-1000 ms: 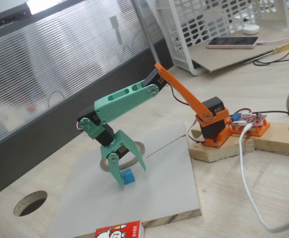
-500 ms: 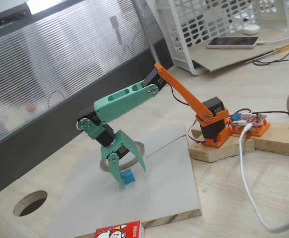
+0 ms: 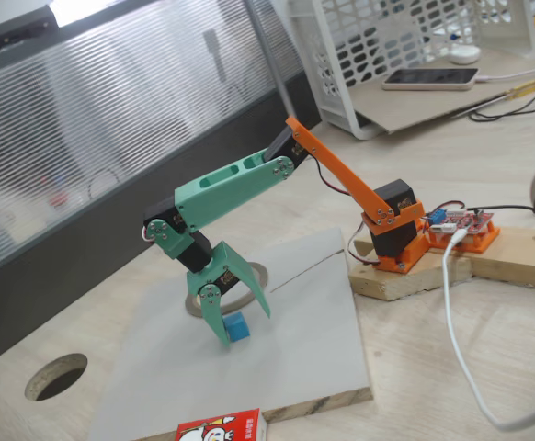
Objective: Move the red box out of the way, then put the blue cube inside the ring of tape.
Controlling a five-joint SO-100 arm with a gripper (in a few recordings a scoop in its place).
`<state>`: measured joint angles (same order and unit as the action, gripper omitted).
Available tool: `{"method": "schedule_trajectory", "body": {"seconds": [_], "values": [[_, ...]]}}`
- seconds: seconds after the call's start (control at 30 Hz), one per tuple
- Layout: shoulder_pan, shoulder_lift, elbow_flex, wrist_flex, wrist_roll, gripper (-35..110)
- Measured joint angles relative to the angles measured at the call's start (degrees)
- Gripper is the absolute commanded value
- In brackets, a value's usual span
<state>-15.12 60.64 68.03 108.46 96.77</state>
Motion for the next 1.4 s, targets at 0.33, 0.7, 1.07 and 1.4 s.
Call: {"method": "schedule_trajectory", "body": {"seconds": [0.33,0.7,1.07,1.4], "values": [[0.00,0.00,0.00,0.00,0.00,53],[0.00,0.00,0.00,0.00,0.00,22],[0.00,0.09,0.00,0.00,0.09,15],[0.00,0.09,0.00,0.00,0.09,15]]}}
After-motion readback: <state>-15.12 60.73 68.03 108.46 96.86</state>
